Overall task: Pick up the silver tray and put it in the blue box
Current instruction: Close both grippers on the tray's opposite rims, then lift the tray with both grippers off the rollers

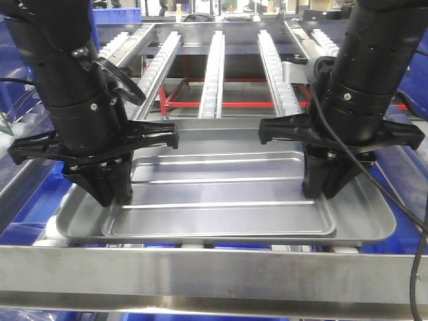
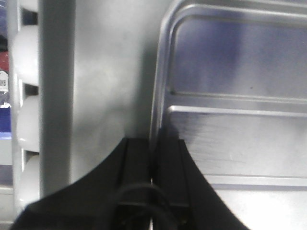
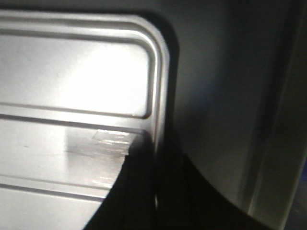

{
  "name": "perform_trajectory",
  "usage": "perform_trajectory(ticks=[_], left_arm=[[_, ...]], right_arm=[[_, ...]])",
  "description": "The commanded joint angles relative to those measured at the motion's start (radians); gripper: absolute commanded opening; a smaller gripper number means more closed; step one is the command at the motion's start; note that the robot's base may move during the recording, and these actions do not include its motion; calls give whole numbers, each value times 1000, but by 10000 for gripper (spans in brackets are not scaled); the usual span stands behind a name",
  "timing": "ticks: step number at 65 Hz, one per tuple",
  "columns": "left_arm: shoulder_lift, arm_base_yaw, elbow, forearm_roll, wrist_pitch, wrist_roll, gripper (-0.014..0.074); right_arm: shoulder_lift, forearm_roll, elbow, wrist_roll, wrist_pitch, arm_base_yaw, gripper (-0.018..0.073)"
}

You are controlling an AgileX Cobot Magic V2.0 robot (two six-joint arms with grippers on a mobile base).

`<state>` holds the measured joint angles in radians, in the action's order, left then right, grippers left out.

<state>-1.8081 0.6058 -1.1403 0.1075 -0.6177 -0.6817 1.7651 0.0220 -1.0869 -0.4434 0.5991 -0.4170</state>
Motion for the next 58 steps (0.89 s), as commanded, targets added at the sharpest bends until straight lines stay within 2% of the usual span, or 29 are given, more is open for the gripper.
perform_trajectory(ticks=[1,13,30,40,47,58], left_arm=[[37,0,-22,43,49,-2,-104],[99,2,-70,95,9,-2,-104],[283,20,-45,99,2,-30,-104],[371,81,32,126,-24,-98,-104],[423,129,98,153,-42,-156,-104],[471,193,191,146,-85,-196,-104]], right_arm=[[-41,20,-30,7,-31,4,49],[-122,20,-39,-21,-77,4,51],[-306,40,41,-83,-82,-19,59],[-408,136,155,-271,-66,-87,59],[-460,226,212,-403,12,-143,59],[-495,265,258,-490,97,-238,59]])
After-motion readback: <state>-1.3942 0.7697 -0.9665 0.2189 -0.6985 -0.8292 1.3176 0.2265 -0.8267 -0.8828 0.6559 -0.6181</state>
